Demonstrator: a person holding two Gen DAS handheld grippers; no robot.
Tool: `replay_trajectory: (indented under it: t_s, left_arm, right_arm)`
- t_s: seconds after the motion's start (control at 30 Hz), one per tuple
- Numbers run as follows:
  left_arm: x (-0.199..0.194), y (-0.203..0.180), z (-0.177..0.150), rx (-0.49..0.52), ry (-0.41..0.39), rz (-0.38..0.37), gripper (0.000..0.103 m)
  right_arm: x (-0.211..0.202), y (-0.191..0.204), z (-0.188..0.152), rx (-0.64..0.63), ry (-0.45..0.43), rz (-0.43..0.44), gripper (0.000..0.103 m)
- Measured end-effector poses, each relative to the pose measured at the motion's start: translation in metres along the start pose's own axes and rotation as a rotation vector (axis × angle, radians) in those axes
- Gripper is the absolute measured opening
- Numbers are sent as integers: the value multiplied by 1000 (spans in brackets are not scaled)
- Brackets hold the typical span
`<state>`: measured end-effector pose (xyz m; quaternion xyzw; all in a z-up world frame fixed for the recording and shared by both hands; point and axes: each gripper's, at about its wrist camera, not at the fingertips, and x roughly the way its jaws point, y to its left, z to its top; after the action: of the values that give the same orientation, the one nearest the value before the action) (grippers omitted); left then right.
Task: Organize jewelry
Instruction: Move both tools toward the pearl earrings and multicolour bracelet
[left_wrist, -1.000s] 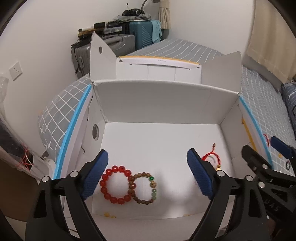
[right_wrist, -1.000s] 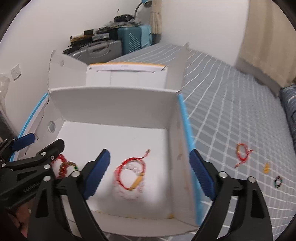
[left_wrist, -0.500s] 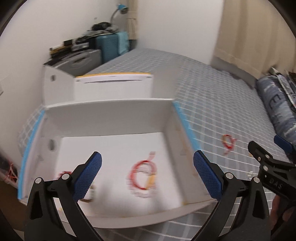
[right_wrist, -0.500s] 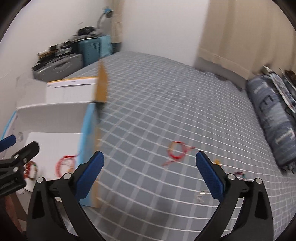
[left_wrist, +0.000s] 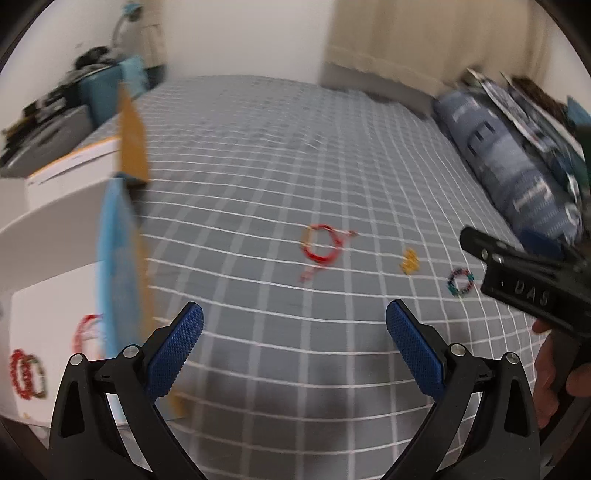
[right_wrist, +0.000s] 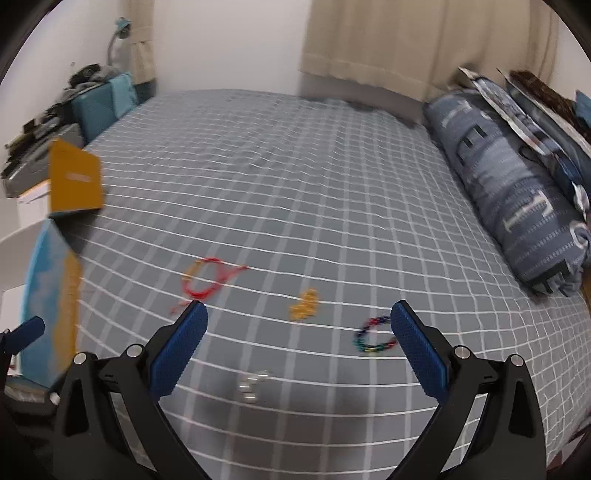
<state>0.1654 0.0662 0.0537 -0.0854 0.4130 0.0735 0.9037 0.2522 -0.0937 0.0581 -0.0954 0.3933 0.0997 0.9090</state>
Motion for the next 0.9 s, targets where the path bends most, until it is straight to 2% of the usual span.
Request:
replay_trajectory:
  t_s: [0.23, 0.4, 0.53, 0.67, 0.83, 0.9]
  left_arm:
    - [48, -55, -13, 61, 42, -57, 97]
    - [82, -80, -21, 102, 82, -44, 97]
    - [104, -85, -24, 98, 114, -41, 97]
    - [117, -91, -28, 106, 138, -55, 97]
    - [120, -96, -36, 120, 119, -50, 97]
    - [123, -97, -39, 118, 129, -63, 97]
  right_arm:
    - [46, -55, -15, 56, 66, -29, 96]
    - [84, -81, -31, 103, 127, -21, 96]
    - [109, -93, -44, 161, 174, 16, 96]
    - [124, -95, -53, 158, 182, 12, 96]
    - [133, -101, -58, 165, 187, 25, 95]
    - [138, -105, -59, 180, 195, 23, 91]
